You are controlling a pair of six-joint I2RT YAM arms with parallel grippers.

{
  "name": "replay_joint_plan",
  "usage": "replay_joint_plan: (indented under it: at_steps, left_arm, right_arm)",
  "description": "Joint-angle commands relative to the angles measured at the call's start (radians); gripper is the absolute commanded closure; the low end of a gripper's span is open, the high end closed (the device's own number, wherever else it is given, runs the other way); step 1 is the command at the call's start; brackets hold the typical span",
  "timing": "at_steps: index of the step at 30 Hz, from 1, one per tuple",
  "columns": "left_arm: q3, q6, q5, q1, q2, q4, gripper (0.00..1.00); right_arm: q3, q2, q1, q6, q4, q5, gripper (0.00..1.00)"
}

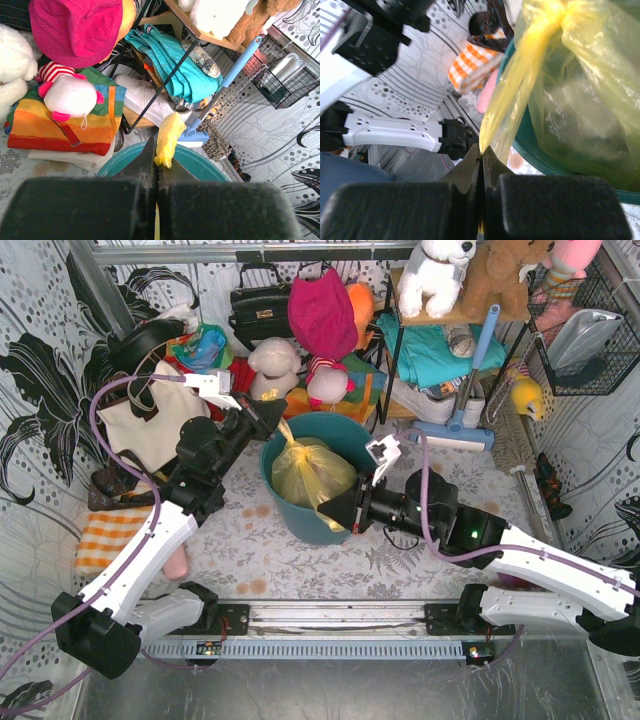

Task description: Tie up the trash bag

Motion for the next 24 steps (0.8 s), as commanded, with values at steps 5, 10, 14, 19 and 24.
replay_joint_plan:
  at_steps: [5,10,14,19,24]
  left_arm:
    - [0.014,-0.003,0.010,0.004,0.016,0.069,0.99]
    - [0.017,0.006,-0.003,0.004,0.054,0.085,0.99]
    - [0.040,0.039,-0.028,0.005,0.109,0.087,0.99]
    - [0.076,0.059,-0.041,0.006,0.170,0.087,1.00]
    - [0.131,0.077,-0.064,0.008,0.227,0.060,1.00]
  right_arm:
    - [-0.060,-0.114,0.002,-0.047,0.211,-0.059,1.00]
    - [-0.093,-0.104,0.001,-0.067,0.347,-0.213,1.00]
    - [-0.115,-0.055,-0.021,-0.039,0.410,-0.410,1.00]
    - [-0.143,0.019,-0.062,0.052,0.501,-0.653,1.00]
    - [-0.163,0.056,-0.071,0.089,0.539,-0.750,1.00]
